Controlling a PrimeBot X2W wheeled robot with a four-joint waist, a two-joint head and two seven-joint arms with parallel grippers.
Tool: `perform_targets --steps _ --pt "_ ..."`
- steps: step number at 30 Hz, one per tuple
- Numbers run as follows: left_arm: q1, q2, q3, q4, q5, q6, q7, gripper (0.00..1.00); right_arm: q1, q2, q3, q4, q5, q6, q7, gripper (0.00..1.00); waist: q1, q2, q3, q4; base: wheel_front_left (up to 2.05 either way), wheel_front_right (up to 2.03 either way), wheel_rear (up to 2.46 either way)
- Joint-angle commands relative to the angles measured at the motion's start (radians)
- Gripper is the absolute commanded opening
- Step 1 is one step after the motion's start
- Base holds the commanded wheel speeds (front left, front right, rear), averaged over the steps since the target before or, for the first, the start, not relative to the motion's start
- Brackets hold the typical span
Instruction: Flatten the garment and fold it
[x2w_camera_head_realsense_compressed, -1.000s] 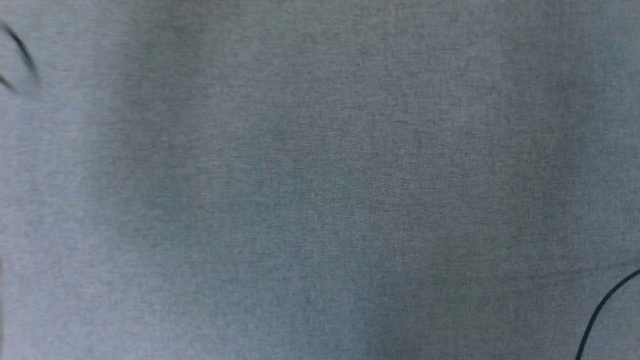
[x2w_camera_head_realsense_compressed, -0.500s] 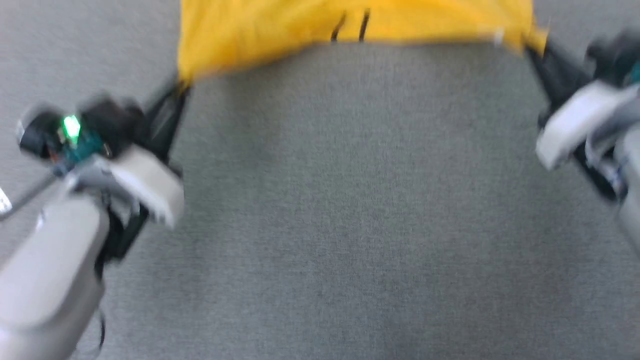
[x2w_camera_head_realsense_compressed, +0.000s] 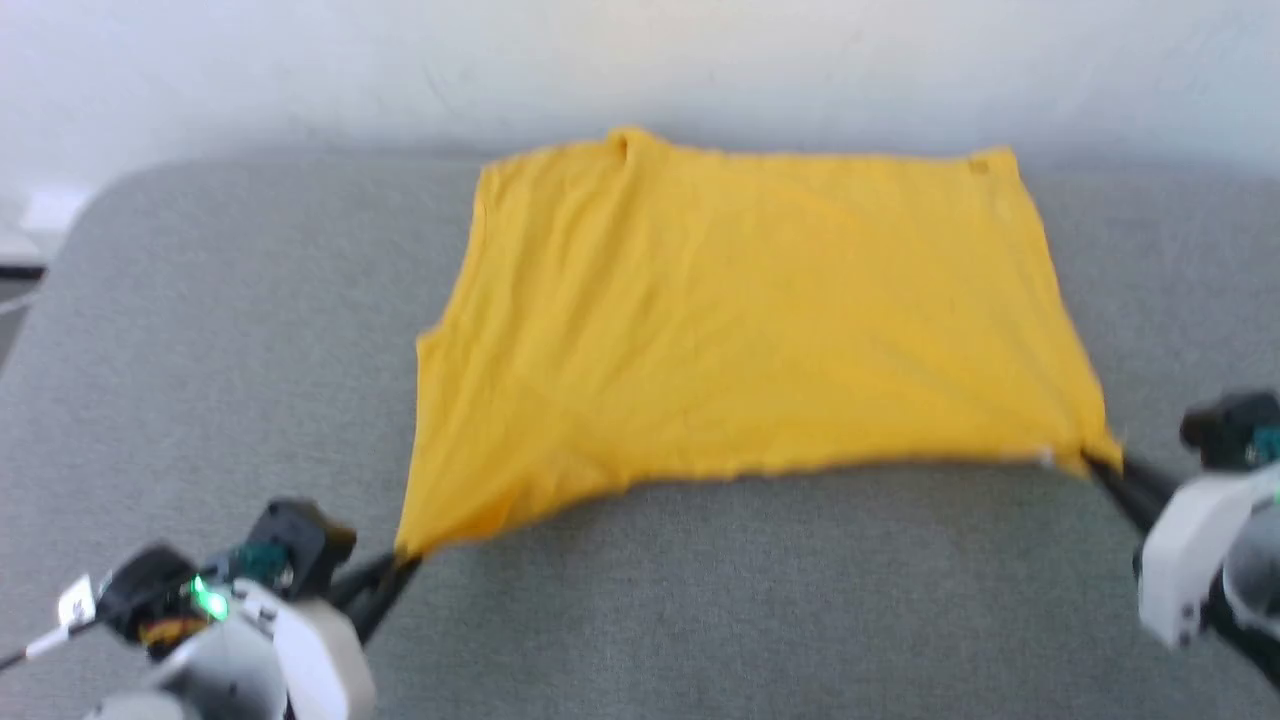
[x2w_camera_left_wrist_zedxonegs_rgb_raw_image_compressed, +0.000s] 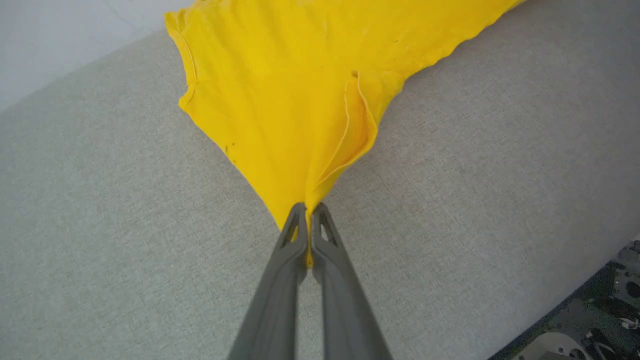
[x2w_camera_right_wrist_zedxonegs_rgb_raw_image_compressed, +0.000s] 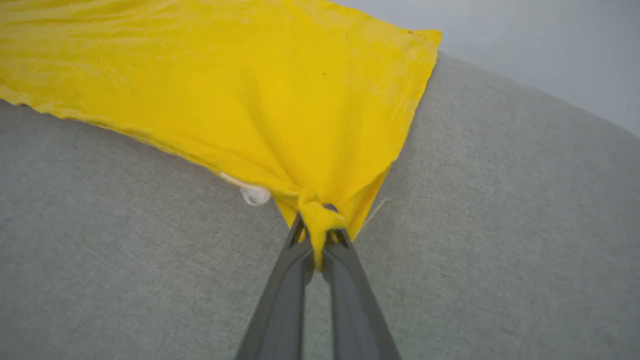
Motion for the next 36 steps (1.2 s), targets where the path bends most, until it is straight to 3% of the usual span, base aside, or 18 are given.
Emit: perform_targets --steps 1,12,16,20,26,36 --pt "0.044 0.022 -0.004 -0.029 -0.031 0.014 0.022 0.0 0.068 -0.004 -0.028 -0.042 0.03 -0.001 0.054 0.0 0.0004 0.0 -0.098 0.02 0.0 0.0 0.0" --pt "0.204 0.127 -0.021 -0.167 -0.18 0.052 0.156 0.0 0.413 -0.012 -0.242 -0.278 0.121 -0.001 0.421 0.0 0.0004 0.0 -0.17 0.018 0.0 0.0 0.0" --pt "0.262 0.17 -0.032 -0.22 -0.271 0.072 0.239 0.0 0.544 0.025 -0.352 -0.358 0.114 -0.001 0.576 0.0 0.0004 0.0 -0.184 0.015 0.0 0.0 0.0" --pt "0.272 0.181 -0.04 -0.238 -0.281 0.074 0.258 0.0 0.584 0.055 -0.402 -0.41 0.089 -0.001 0.604 0.0 0.0004 0.0 -0.18 0.011 0.0 0.0 0.0" --pt "0.212 0.1 -0.016 -0.227 -0.222 0.062 0.153 0.0 0.582 0.115 -0.462 -0.487 0.062 -0.001 0.555 0.0 0.0004 0.0 -0.15 -0.001 0.0 0.0 0.0" --pt "0.041 -0.109 0.075 -0.102 -0.108 0.093 -0.132 0.0 0.471 0.152 -0.52 -0.508 0.016 -0.001 0.404 0.0 0.0004 0.0 -0.039 -0.022 0.0 0.0 0.0"
